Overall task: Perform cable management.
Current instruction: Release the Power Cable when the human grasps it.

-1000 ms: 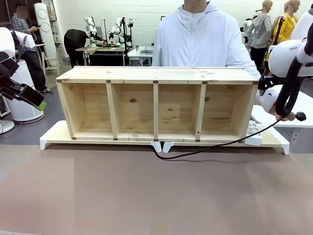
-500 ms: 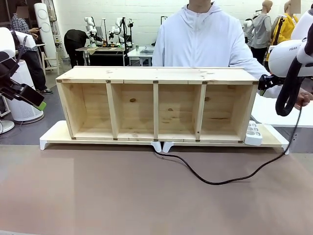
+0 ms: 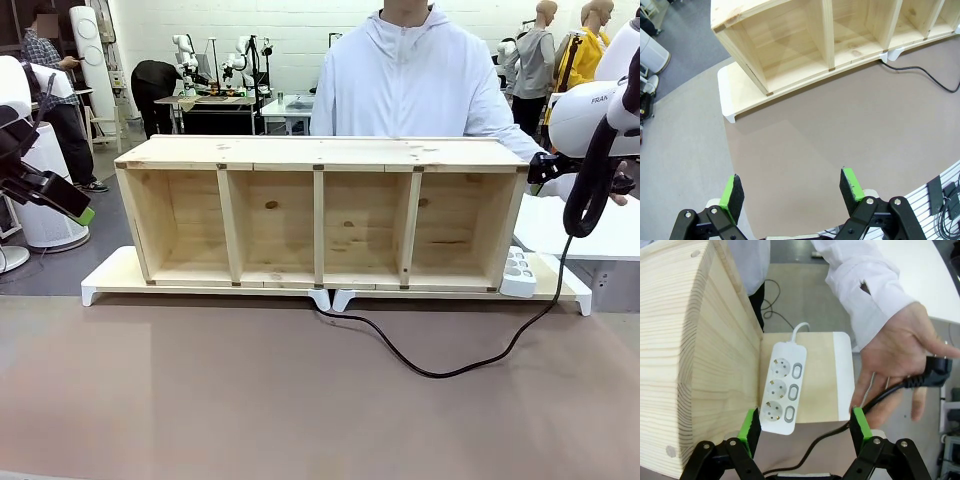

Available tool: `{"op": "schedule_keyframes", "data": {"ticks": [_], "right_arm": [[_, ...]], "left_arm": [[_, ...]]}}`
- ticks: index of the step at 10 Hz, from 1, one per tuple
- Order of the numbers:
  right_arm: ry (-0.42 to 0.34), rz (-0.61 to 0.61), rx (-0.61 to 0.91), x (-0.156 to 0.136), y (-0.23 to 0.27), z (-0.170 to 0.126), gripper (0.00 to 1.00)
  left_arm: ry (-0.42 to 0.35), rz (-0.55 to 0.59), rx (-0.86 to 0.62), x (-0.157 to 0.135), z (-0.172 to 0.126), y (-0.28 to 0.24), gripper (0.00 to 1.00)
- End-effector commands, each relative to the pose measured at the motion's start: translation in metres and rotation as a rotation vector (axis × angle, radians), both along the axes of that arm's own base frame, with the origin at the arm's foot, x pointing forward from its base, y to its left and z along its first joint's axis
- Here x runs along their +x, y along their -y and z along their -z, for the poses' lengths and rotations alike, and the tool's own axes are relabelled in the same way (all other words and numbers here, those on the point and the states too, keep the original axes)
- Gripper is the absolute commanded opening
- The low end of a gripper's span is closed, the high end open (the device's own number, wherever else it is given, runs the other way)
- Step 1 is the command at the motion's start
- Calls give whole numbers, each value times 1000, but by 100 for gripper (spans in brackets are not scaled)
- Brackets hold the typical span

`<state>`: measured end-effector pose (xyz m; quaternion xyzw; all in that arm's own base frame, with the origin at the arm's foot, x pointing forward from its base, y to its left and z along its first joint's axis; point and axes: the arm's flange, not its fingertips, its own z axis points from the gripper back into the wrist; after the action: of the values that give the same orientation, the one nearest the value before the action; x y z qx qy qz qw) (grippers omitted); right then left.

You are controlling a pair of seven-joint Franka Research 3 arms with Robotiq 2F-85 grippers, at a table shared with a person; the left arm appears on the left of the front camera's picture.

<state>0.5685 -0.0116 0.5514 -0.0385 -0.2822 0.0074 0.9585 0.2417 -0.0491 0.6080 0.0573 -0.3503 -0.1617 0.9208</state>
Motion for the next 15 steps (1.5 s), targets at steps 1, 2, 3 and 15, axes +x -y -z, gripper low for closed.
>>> {"op": "schedule_keyframes", "data": {"ticks": [1,2,3,15], "right_arm": [[-2,0,0,0,0,0,91],[-2,0,0,0,0,0,91],[-2,0,0,0,0,0,91],[-2,0,0,0,0,0,91]], "left_arm": [[9,-4,5,2,0,1,100],[9,-4,5,2,0,1,100],[9,-4,5,2,0,1,100],[9,-4,5,2,0,1,100]]}}
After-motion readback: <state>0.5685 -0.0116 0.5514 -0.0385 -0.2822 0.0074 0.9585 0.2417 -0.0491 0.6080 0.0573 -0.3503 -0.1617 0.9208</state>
